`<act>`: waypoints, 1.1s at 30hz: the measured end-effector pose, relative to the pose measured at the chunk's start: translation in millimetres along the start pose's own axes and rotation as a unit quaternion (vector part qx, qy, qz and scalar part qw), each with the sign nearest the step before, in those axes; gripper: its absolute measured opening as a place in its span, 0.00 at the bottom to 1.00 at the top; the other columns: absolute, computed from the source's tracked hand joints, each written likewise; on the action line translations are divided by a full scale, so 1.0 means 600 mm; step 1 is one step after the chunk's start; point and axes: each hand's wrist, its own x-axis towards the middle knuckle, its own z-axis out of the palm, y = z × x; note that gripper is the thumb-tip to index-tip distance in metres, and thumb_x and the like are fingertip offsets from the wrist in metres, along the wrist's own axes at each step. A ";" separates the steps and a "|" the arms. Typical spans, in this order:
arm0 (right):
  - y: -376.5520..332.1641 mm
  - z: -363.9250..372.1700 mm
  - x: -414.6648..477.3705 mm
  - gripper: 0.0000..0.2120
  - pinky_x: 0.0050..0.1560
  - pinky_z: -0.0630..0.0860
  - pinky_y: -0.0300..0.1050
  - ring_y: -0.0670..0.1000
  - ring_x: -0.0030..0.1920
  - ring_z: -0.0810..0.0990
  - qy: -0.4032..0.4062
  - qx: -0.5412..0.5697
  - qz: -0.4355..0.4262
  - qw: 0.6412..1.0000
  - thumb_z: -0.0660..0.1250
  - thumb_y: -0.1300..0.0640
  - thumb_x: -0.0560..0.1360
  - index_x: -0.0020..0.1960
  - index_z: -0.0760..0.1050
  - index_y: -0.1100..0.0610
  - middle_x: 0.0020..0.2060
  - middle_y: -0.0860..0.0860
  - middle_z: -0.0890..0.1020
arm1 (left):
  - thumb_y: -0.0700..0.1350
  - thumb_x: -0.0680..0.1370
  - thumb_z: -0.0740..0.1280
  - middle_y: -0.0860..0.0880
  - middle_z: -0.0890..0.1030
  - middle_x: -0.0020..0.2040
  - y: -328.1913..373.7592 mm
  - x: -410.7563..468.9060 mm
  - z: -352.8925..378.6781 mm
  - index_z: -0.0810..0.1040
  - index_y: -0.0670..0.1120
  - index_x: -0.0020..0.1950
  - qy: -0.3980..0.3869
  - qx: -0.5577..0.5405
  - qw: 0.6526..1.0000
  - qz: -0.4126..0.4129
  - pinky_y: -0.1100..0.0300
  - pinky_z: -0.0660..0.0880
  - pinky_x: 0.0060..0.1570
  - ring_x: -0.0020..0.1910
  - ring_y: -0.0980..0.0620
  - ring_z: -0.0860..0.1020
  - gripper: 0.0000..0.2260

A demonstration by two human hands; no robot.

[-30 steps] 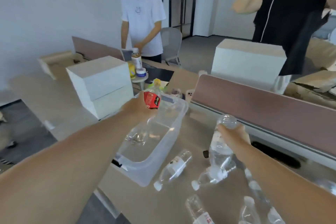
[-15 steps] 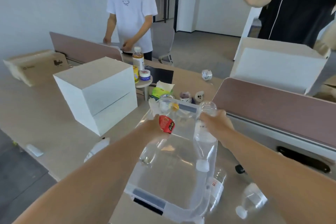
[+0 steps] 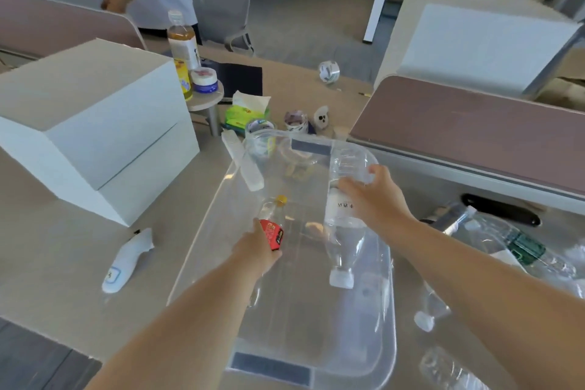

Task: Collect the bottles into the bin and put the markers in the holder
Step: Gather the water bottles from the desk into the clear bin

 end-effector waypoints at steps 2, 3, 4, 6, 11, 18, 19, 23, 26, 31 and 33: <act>0.011 0.001 0.001 0.35 0.33 0.71 0.41 0.44 0.39 0.76 0.003 -0.006 0.003 1.000 0.67 0.47 0.72 0.75 0.57 0.53 0.52 0.51 0.76 | 0.58 0.75 0.68 0.40 0.73 0.66 0.000 0.006 0.001 0.46 0.45 0.78 -0.006 0.004 1.000 -0.007 0.50 0.73 0.61 0.61 0.41 0.76 0.42; 0.014 0.003 0.001 0.35 0.34 0.71 0.41 0.45 0.40 0.77 -0.002 -0.009 0.005 1.000 0.67 0.47 0.72 0.75 0.57 0.53 0.52 0.51 0.76 | 0.58 0.75 0.67 0.40 0.72 0.67 0.004 0.008 -0.004 0.46 0.45 0.79 -0.008 0.012 1.000 -0.004 0.51 0.72 0.62 0.62 0.40 0.75 0.42; 0.016 0.006 0.000 0.35 0.33 0.71 0.41 0.46 0.39 0.77 -0.009 -0.014 0.006 1.000 0.67 0.48 0.72 0.75 0.57 0.53 0.51 0.50 0.77 | 0.58 0.75 0.66 0.41 0.70 0.69 0.013 0.008 -0.015 0.47 0.45 0.79 -0.011 0.026 1.000 0.005 0.52 0.72 0.60 0.63 0.40 0.74 0.41; 0.013 0.018 0.000 0.35 0.32 0.71 0.41 0.47 0.37 0.77 -0.028 -0.031 0.001 0.999 0.68 0.49 0.72 0.74 0.57 0.52 0.48 0.50 0.77 | 0.57 0.77 0.63 0.40 0.71 0.68 0.037 0.004 -0.050 0.48 0.46 0.79 0.016 0.033 0.999 0.031 0.51 0.72 0.58 0.62 0.40 0.75 0.37; 0.012 0.074 0.014 0.31 0.33 0.71 0.43 0.50 0.40 0.76 -0.053 -0.122 0.029 0.991 0.67 0.49 0.72 0.70 0.59 0.57 0.56 0.54 0.73 | 0.52 0.79 0.61 0.41 0.76 0.62 0.073 -0.030 -0.166 0.57 0.44 0.76 0.098 -0.027 0.991 0.089 0.52 0.73 0.53 0.59 0.41 0.76 0.28; 0.058 0.160 0.037 0.33 0.41 0.72 0.42 0.57 0.49 0.80 -0.081 -0.156 0.085 0.981 0.67 0.48 0.71 0.70 0.63 0.61 0.61 0.59 0.76 | 0.48 0.78 0.63 0.44 0.74 0.67 0.047 -0.098 -0.226 0.63 0.45 0.74 0.106 -0.111 0.985 0.082 0.56 0.73 0.51 0.60 0.44 0.76 0.25; 0.060 0.167 0.039 0.33 0.40 0.71 0.41 0.57 0.52 0.79 -0.086 -0.154 0.083 0.981 0.68 0.48 0.70 0.70 0.64 0.61 0.62 0.59 0.76 | 0.48 0.78 0.63 0.44 0.74 0.67 0.042 -0.103 -0.227 0.63 0.45 0.74 0.106 -0.118 0.983 0.088 0.55 0.75 0.51 0.58 0.43 0.77 0.25; 0.050 0.159 0.033 0.31 0.45 0.76 0.45 0.61 0.60 0.76 -0.083 -0.170 0.041 0.981 0.65 0.48 0.71 0.69 0.66 0.62 0.63 0.60 0.74 | 0.48 0.78 0.63 0.42 0.74 0.67 0.048 -0.116 -0.226 0.61 0.45 0.76 0.096 -0.098 0.987 0.083 0.52 0.75 0.56 0.60 0.42 0.77 0.27; 0.022 0.100 0.025 0.28 0.44 0.77 0.44 0.57 0.52 0.78 -0.078 -0.152 -0.007 0.985 0.64 0.54 0.74 0.71 0.64 0.61 0.60 0.58 0.75 | 0.48 0.78 0.62 0.42 0.74 0.65 0.105 -0.130 -0.227 0.61 0.44 0.75 0.091 -0.075 0.986 0.115 0.56 0.73 0.53 0.57 0.46 0.75 0.26; -0.018 -0.084 0.004 0.23 0.35 0.70 0.39 0.49 0.39 0.75 -0.009 -0.140 -0.101 0.985 0.60 0.58 0.76 0.71 0.66 0.57 0.54 0.54 0.76 | 0.48 0.78 0.62 0.43 0.74 0.64 0.249 -0.164 -0.217 0.66 0.43 0.71 0.086 -0.066 0.973 0.204 0.59 0.67 0.47 0.57 0.44 0.75 0.22; -0.011 -0.166 -0.001 0.22 0.46 0.69 0.40 0.53 0.47 0.76 0.042 -0.156 -0.111 0.981 0.61 0.57 0.77 0.70 0.68 0.58 0.61 0.55 0.76 | 0.48 0.78 0.63 0.43 0.74 0.65 0.309 -0.177 -0.202 0.68 0.42 0.70 0.079 -0.072 0.967 0.233 0.58 0.68 0.47 0.58 0.43 0.74 0.21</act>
